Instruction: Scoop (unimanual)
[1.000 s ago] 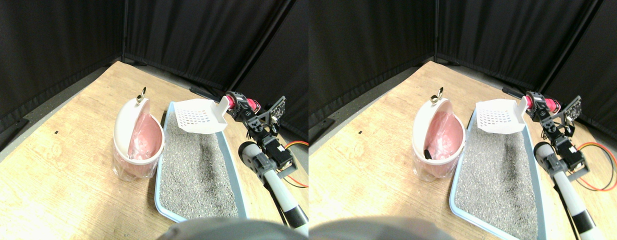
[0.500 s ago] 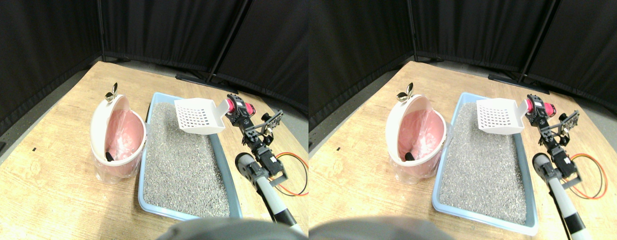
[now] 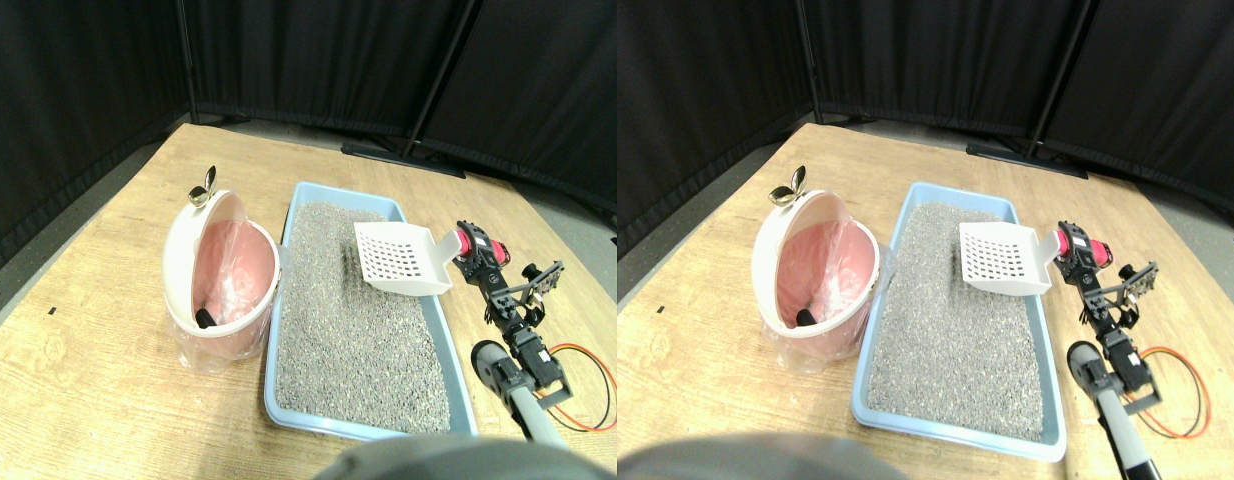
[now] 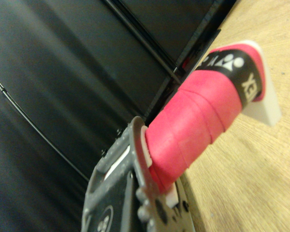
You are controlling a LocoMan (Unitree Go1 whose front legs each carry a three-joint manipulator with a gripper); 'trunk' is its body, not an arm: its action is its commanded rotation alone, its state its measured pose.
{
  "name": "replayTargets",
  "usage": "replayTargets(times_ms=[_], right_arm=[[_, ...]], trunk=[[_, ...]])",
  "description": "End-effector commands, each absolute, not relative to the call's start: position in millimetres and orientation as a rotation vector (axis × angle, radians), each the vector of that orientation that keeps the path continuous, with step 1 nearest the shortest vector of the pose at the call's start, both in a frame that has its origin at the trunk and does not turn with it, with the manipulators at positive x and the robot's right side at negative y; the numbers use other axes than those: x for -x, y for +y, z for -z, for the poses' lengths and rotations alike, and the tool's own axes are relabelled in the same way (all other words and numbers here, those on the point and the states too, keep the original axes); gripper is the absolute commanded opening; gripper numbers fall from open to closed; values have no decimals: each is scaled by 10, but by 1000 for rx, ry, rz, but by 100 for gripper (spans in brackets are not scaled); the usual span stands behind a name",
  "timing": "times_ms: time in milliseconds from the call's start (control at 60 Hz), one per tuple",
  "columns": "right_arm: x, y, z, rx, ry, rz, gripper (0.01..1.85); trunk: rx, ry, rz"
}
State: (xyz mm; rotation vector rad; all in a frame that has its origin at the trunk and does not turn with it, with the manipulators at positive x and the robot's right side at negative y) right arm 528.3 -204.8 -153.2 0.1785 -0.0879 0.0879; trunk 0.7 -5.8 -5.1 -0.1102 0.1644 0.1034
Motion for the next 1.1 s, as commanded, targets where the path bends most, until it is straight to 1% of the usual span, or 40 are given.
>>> replayTargets(times_ms=[17, 117, 167, 233, 450, 533, 650, 717, 750, 767, 783, 800, 817, 833, 850, 867, 883, 900, 917, 933, 950, 967, 983, 1083, 1100], right_arm=[[-5255, -2018, 1491, -217, -149, -118, 5], [-5243, -2009, 1525, -215, -139, -122, 5], [-5216, -1999, 1561, -234, -110, -119, 5], [-5197, -1993, 1595, -229, -97, -112, 5], [-5159, -1973, 1796, -284, -78, -127, 5], [-5136, -1984, 1883, -283, -54, -98, 5], [-5108, -1991, 1947, -294, -46, -58, 5], [-5101, -1999, 1990, -298, -20, -27, 5], [-5101, -1999, 1990, -298, -20, -27, 5], [-5087, -2001, 1997, -290, 17, 11, 17], [-5083, -2004, 1997, -291, 33, 23, 25], [-5075, -2011, 1994, -292, 72, 47, 43], [-5075, -2011, 1994, -292, 72, 47, 43], [-5067, -2017, 1986, -275, 101, 53, 60], [-5063, -2021, 1980, -260, 113, 51, 69], [-5063, -2021, 1980, -260, 113, 51, 69], [-5049, -2026, 1944, -243, 166, 62, 97], [-5049, -2026, 1944, -243, 166, 62, 97], [-5041, -2035, 1930, -245, 183, 48, 111], [-5039, -2038, 1927, -243, 188, 44, 116], [-5039, -2038, 1927, -243, 188, 44, 116], [-5027, -2043, 1905, -232, 215, 50, 128], [-5020, -2044, 1894, -224, 221, 46, 131], [-4997, -2044, 1857, -216, 218, 30, 135], [-4986, -2042, 1838, -212, 207, 19, 135]], trunk=[[131, 155, -100], [132, 155, -101], [134, 154, -105], [134, 154, -108], [137, 155, -120], [137, 155, -120], [137, 154, -120], [137, 153, -121], [137, 153, -121], [137, 153, -121], [136, 154, -120], [136, 154, -120], [136, 154, -120], [136, 154, -120], [136, 154, -120], [135, 154, -116], [135, 154, -116], [135, 154, -116], [135, 154, -116], [135, 154, -116], [133, 155, -115], [133, 155, -115], [133, 155, -115], [130, 156, -112], [130, 156, -112]])
